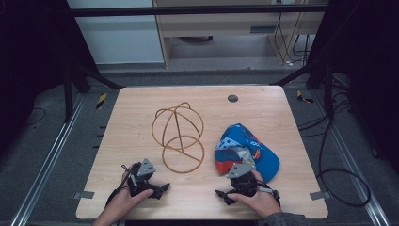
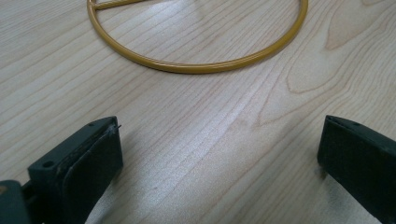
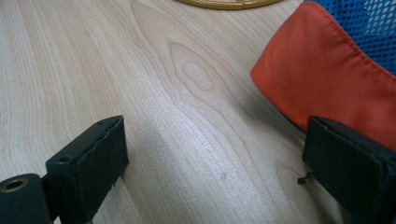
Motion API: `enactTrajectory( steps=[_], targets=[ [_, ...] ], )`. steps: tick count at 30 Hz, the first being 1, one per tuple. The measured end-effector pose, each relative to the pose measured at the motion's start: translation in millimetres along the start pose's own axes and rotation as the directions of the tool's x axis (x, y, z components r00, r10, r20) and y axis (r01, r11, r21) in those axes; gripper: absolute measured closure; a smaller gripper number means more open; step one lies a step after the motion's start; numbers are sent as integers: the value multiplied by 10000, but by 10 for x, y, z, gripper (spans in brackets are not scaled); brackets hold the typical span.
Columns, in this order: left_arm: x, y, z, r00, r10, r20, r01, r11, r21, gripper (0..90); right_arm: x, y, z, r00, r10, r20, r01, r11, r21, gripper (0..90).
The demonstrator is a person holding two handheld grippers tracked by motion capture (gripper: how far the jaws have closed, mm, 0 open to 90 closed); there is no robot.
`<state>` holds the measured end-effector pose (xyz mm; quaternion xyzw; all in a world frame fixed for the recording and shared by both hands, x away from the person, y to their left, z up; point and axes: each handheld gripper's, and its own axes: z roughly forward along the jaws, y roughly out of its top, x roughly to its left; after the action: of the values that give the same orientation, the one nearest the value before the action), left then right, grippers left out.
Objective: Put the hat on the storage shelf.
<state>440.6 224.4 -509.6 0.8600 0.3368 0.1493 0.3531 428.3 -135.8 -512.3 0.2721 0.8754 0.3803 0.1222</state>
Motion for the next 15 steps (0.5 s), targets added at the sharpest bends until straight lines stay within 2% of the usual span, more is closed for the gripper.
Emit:
enactTrajectory(
  steps=[15],
  targets=[
    [-3, 4, 3, 10000, 15, 4, -15, 10000, 10, 0, -25, -1, -4, 9996, 170, 205, -171, 9999, 17, 70]
  ],
)
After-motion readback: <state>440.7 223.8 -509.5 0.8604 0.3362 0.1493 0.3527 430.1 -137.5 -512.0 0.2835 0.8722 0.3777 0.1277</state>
